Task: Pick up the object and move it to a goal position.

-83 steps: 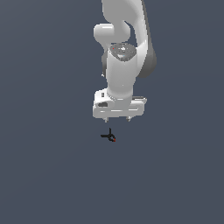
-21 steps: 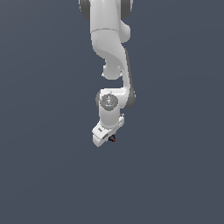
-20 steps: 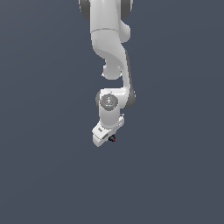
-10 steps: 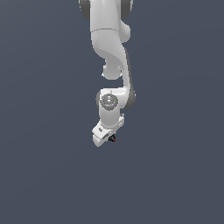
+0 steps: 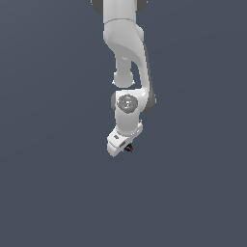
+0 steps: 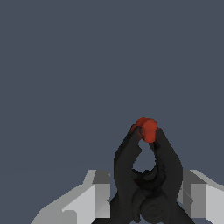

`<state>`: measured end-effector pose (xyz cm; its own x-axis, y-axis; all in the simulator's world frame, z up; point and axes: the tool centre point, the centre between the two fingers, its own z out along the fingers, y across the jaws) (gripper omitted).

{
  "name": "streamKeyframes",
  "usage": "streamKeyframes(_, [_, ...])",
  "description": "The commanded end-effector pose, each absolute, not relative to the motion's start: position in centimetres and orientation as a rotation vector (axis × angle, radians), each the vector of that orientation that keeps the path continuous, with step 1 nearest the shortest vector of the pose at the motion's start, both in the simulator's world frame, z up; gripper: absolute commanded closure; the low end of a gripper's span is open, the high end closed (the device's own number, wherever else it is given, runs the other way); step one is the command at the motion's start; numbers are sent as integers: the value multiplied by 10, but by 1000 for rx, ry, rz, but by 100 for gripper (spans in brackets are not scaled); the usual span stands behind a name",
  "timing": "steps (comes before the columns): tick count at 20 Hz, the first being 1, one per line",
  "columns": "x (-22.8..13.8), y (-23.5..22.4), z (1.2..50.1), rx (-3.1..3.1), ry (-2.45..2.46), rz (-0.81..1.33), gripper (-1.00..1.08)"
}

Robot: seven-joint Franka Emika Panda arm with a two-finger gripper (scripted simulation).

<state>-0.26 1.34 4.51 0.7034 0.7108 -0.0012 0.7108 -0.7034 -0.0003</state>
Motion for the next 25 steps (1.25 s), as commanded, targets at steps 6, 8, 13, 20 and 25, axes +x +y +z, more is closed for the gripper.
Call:
streamKeyframes(6, [-20,58,103,2897,1211,-1,108])
streamKeyframes(8, [-25,72,121,2897,1211,-1,108])
streamKeyframes(13, [-36,103,160,2897,1211,-1,108])
streamKeyframes(20, [-44,130,195,2898,1211,-1,108])
streamKeyframes(25, [-44,136,202,2898,1211,0,108])
